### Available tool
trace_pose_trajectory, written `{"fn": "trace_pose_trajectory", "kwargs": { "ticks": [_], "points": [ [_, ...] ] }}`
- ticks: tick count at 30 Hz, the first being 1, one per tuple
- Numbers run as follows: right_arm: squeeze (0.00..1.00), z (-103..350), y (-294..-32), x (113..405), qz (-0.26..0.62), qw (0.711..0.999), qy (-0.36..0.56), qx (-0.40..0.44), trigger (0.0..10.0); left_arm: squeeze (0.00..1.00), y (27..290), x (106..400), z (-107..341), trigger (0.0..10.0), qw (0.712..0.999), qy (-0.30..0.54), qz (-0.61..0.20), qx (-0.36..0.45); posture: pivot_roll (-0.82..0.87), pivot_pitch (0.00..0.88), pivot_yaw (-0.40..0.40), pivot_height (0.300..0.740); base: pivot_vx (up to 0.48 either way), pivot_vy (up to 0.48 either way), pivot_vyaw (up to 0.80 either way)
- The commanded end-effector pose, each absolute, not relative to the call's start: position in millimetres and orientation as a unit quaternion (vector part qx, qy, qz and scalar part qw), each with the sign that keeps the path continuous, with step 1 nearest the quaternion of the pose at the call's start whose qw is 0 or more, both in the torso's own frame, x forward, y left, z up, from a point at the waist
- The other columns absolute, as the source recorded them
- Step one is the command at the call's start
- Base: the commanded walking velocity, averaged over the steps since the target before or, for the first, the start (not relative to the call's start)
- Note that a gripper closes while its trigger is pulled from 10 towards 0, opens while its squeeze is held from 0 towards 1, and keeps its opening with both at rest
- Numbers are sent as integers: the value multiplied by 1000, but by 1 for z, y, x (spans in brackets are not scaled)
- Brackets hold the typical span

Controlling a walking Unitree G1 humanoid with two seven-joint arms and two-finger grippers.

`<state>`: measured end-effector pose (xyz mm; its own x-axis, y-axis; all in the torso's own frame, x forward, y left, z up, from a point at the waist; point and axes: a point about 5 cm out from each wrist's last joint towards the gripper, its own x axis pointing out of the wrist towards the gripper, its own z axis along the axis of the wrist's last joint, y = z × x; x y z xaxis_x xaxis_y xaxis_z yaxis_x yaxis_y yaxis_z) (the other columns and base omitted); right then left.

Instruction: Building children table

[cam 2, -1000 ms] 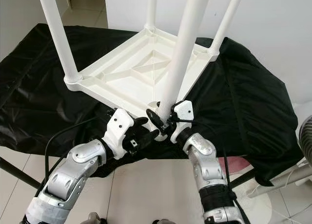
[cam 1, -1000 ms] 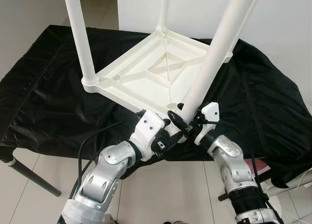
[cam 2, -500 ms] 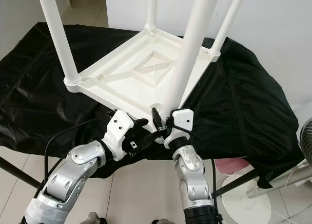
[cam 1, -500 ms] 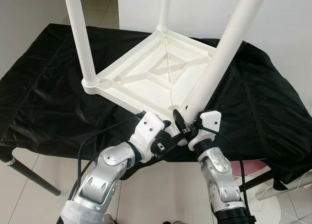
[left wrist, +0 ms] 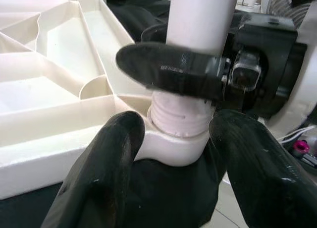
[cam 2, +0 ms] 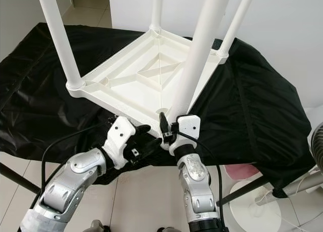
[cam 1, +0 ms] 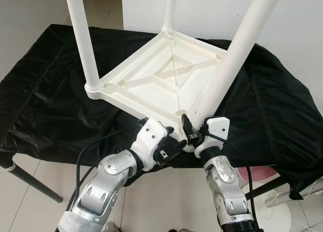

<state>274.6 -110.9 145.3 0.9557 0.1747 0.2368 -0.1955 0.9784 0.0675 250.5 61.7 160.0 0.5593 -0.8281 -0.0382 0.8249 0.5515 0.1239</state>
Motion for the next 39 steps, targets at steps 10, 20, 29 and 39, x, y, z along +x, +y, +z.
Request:
{"fn": "trace_pose_trajectory", "kwargs": {
  "ticks": [10,20,29,39],
  "points": [
    [1000,151,-122,273,115,984,-129,48,10000,0,68,234,157,10000,854,2,-516,71,19,102,-75,740,0,0,0],
    [0,157,-131,273,223,965,-131,36,10000,0,69,242,162,10000,870,-11,-488,71,31,97,-72,740,0,0,0],
    [0,154,-142,284,334,937,-102,-5,10000,0,73,245,165,10000,868,-12,-491,77,31,93,-53,740,0,0,0],
    [0,150,-142,306,367,926,-86,-29,0,0,68,246,166,10000,864,-16,-498,77,43,74,-52,740,0,0,0]
  ]
}}
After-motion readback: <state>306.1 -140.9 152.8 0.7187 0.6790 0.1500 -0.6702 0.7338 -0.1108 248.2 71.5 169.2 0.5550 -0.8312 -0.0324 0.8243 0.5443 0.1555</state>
